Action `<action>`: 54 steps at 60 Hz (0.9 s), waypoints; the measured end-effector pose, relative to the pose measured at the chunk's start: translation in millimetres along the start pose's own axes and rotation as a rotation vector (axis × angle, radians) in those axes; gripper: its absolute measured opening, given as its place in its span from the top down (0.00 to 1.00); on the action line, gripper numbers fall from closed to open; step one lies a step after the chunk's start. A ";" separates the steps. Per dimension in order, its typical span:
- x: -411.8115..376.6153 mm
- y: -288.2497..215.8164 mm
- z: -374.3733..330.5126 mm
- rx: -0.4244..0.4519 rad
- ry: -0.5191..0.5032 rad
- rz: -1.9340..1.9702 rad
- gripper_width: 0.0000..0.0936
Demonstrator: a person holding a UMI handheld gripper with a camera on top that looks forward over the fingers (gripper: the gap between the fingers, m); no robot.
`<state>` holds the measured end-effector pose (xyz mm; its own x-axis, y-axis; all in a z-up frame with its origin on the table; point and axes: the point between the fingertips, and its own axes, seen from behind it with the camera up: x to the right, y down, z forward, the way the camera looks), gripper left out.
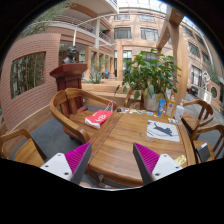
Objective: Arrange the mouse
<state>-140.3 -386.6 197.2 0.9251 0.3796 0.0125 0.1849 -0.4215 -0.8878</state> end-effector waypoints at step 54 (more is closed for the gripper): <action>312.6 198.4 65.0 -0.164 0.368 0.194 0.09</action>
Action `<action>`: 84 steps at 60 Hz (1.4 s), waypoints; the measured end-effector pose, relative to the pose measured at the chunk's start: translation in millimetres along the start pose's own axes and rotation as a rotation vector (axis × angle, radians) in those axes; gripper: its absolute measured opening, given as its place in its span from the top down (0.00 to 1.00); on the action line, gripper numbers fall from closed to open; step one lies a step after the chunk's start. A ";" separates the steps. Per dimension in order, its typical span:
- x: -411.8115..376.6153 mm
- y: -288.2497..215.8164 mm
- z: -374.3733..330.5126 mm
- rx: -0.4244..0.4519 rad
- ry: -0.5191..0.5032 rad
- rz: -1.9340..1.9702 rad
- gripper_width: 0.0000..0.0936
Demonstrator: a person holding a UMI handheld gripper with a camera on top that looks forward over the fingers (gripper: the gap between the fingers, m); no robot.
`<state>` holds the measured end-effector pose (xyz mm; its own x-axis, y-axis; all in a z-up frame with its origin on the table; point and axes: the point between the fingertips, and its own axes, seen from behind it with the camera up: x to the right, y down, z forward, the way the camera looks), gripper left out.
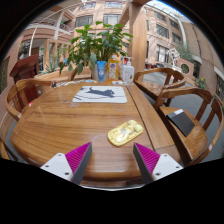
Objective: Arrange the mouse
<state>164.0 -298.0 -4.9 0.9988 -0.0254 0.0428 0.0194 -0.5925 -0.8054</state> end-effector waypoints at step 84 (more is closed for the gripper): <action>27.0 -318.7 33.9 0.484 0.079 0.051 0.63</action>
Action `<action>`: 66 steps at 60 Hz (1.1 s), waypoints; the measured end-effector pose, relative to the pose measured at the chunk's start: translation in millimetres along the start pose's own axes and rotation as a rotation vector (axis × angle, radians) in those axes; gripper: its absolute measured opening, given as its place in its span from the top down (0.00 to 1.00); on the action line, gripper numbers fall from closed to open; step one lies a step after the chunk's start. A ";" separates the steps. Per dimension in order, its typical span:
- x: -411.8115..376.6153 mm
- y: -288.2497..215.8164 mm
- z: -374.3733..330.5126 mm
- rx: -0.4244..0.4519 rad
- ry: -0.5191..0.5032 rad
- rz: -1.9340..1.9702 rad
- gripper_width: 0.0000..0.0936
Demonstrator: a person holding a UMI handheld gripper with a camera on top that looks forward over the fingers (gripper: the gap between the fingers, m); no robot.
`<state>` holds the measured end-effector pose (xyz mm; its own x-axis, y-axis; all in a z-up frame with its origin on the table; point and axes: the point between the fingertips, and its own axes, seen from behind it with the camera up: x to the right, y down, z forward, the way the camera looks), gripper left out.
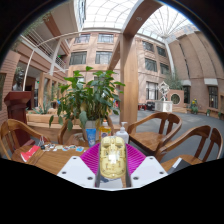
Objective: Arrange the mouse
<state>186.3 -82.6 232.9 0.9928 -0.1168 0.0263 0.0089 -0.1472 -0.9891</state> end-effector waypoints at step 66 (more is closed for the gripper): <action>-91.7 70.0 24.1 -0.298 -0.079 -0.062 0.08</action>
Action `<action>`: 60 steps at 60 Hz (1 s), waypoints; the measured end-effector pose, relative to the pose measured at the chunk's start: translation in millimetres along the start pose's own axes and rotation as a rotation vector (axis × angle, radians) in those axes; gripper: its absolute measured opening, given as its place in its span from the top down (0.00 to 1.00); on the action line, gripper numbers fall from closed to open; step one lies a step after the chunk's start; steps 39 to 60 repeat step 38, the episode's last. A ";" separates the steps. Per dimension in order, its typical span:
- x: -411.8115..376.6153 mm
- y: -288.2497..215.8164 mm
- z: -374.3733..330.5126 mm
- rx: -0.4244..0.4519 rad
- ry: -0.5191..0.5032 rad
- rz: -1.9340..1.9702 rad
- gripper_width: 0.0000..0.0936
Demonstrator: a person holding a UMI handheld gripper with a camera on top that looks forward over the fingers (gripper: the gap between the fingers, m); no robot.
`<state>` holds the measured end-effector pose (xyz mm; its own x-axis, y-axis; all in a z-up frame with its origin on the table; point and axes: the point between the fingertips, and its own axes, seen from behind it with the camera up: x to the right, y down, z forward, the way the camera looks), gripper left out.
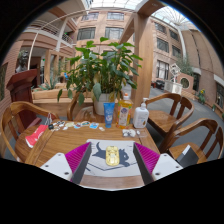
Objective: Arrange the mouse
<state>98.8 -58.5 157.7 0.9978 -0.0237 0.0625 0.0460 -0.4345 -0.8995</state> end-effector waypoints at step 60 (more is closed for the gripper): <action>-16.9 41.5 -188.1 0.005 0.000 -0.019 0.09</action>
